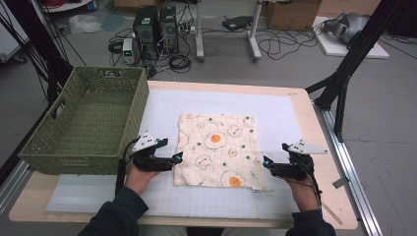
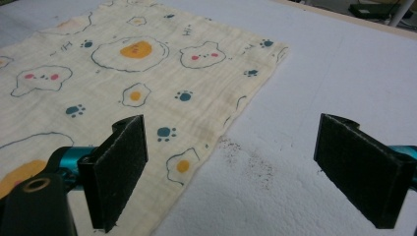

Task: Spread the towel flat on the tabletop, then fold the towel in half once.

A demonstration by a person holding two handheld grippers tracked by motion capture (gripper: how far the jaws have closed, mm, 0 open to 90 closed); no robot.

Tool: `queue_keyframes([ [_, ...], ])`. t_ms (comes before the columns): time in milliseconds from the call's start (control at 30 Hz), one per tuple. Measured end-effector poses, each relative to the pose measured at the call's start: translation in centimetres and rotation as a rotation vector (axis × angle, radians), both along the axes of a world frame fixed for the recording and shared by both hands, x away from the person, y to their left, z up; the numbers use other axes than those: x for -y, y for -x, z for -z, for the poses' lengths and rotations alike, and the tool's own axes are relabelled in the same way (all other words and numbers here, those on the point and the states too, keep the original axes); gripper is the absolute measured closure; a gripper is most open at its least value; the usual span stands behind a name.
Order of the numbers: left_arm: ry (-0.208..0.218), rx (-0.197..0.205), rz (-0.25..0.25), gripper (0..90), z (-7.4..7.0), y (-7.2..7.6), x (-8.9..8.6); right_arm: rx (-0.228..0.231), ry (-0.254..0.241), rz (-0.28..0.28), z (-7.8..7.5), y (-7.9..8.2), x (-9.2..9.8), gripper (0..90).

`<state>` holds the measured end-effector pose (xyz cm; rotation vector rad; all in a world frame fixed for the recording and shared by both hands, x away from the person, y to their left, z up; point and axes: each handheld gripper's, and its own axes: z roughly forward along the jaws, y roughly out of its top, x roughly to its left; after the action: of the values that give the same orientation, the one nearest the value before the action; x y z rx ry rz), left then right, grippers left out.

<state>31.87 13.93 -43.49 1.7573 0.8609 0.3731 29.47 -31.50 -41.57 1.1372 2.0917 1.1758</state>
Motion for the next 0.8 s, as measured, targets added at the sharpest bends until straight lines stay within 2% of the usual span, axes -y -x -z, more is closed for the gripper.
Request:
queue_keyframes([
  [133, -0.001, -0.002, -0.002, 18.6, 0.0, 0.0, -0.02, -0.01, 0.018, -0.011, 0.26, -0.06, -0.03, 12.0],
  [333, -0.012, -0.014, -0.009, 18.6, 0.11, -0.1, -0.01, -0.009, 0.013, -0.007, 0.27, -0.12, 0.12, 11.9],
  [500, -0.001, -0.023, -0.012, 18.6, 0.13, -0.2, -0.12, -0.007, 0.007, -0.006, 0.26, -0.18, 0.19, 12.0],
  [567, 0.018, -0.029, -0.004, 18.6, 0.14, -0.27, -0.12, -0.015, 0.009, -0.005, 0.32, -0.18, 0.21, 12.0],
  [800, 0.017, -0.035, -0.005, 18.5, -0.66, -0.8, 0.1, -0.017, 0.022, -0.025, 0.5, -0.4, 0.19, 11.9],
])
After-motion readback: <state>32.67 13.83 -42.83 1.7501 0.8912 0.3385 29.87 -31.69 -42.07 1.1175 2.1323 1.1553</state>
